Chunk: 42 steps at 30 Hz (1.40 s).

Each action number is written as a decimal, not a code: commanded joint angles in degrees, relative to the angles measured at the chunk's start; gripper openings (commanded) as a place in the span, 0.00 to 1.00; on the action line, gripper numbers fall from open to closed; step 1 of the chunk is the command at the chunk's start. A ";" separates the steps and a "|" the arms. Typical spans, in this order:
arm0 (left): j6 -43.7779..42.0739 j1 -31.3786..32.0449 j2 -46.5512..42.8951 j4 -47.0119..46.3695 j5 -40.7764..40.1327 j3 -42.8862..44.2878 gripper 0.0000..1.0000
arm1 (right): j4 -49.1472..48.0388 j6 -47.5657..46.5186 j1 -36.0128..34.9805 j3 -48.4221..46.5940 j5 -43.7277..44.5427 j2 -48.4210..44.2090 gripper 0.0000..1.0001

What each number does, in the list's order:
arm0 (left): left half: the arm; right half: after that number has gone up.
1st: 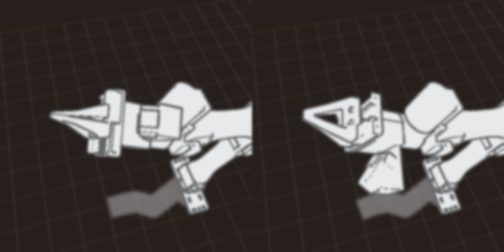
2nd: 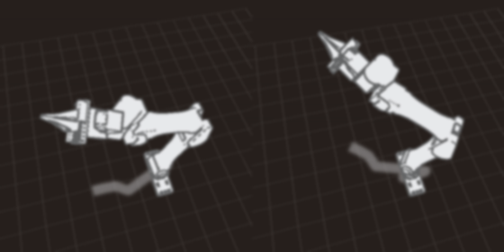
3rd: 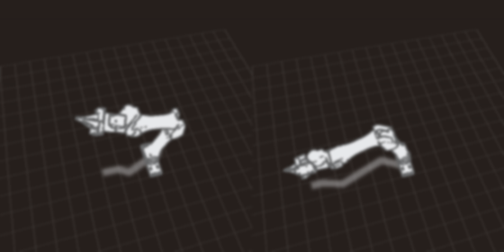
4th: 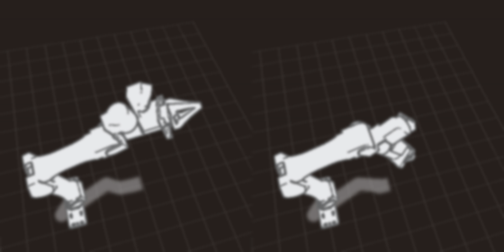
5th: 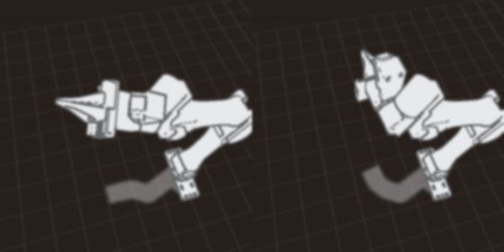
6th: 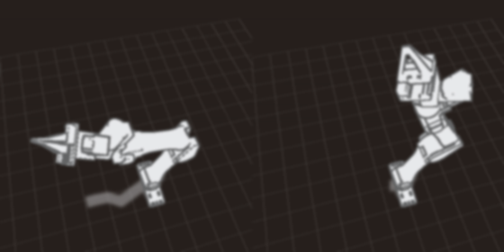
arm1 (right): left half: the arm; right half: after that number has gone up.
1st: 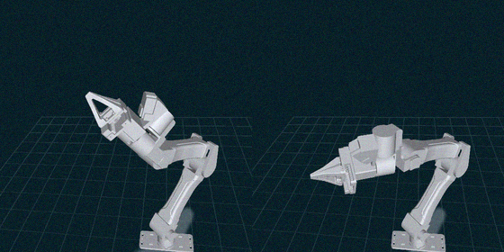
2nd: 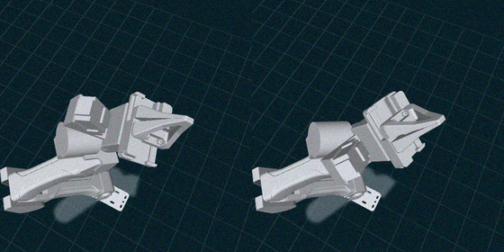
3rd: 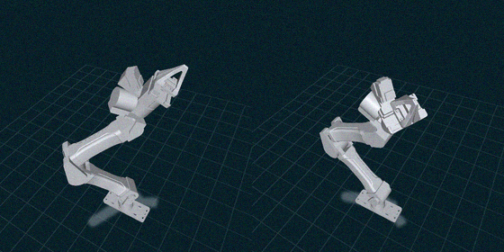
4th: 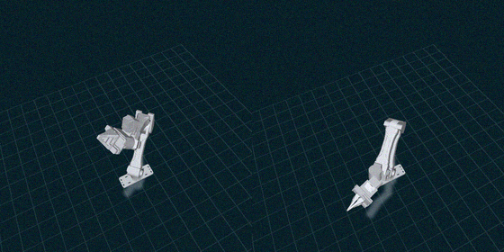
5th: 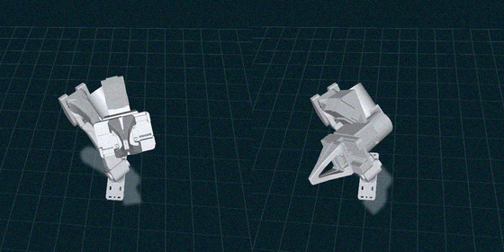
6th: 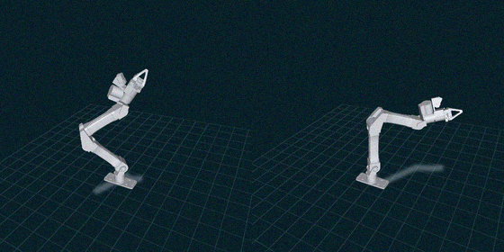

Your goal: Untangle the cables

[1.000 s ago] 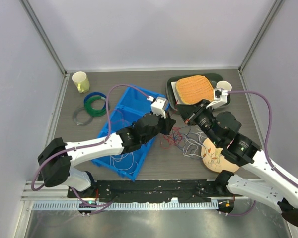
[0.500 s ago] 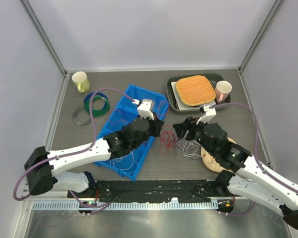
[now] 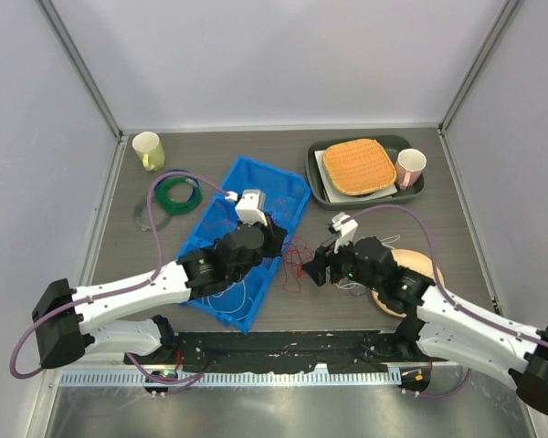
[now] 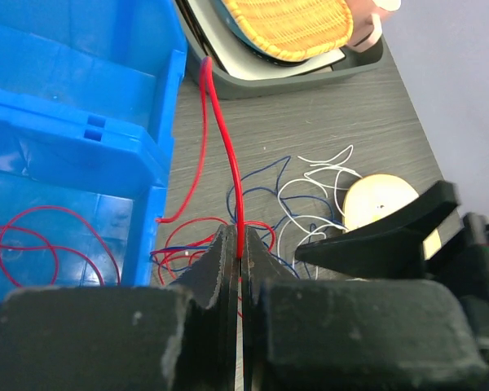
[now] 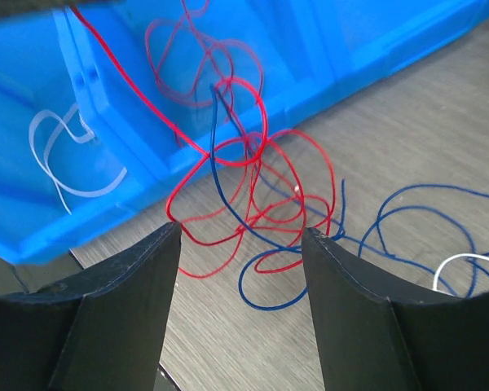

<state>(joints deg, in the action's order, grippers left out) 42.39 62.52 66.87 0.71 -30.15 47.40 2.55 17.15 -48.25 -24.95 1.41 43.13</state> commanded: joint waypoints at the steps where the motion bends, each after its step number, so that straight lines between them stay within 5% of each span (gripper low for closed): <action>1: 1.20 0.14 -1.66 0.96 -1.84 0.86 0.00 | -2.90 -6.42 -0.27 -3.26 -5.28 6.94 0.66; 10: 1.11 0.14 -1.57 1.05 -2.28 0.59 0.00 | -9.38 -11.95 -0.97 -3.53 4.73 13.81 0.67; 18: 1.03 0.14 -2.18 2.10 -4.74 0.77 0.00 | -16.26 -16.80 -1.58 -2.73 -2.62 19.09 0.64; 22: 1.11 0.14 -2.62 2.98 -5.70 0.94 0.00 | -12.85 -15.57 -1.58 -3.96 -2.47 19.27 0.34; 23: 1.20 0.14 -3.06 3.42 -7.27 0.86 0.00 | -11.87 -15.04 -1.58 -4.58 -1.68 18.57 0.14; 26: 2.60 0.14 -4.02 7.63 -12.36 1.55 0.00 | -7.65 -10.31 -1.58 -4.93 9.89 13.66 0.01; 31: 9.19 0.06 -6.84 19.84 -22.04 2.52 0.00 | 6.22 2.61 -1.41 -8.00 43.49 3.21 0.01; 34: 13.50 0.06 -9.65 27.05 -26.79 2.70 0.00 | 14.49 7.89 -1.23 -11.69 56.29 -1.45 0.01; 42: 23.96 0.06 -17.20 45.60 -33.57 4.28 0.00 | 19.87 8.96 -0.79 -27.16 75.49 -6.75 0.01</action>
<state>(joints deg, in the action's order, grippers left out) 58.87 62.50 53.41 35.92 -56.45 48.62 19.66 23.33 -49.25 -44.25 61.36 38.13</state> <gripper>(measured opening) 0.022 0.036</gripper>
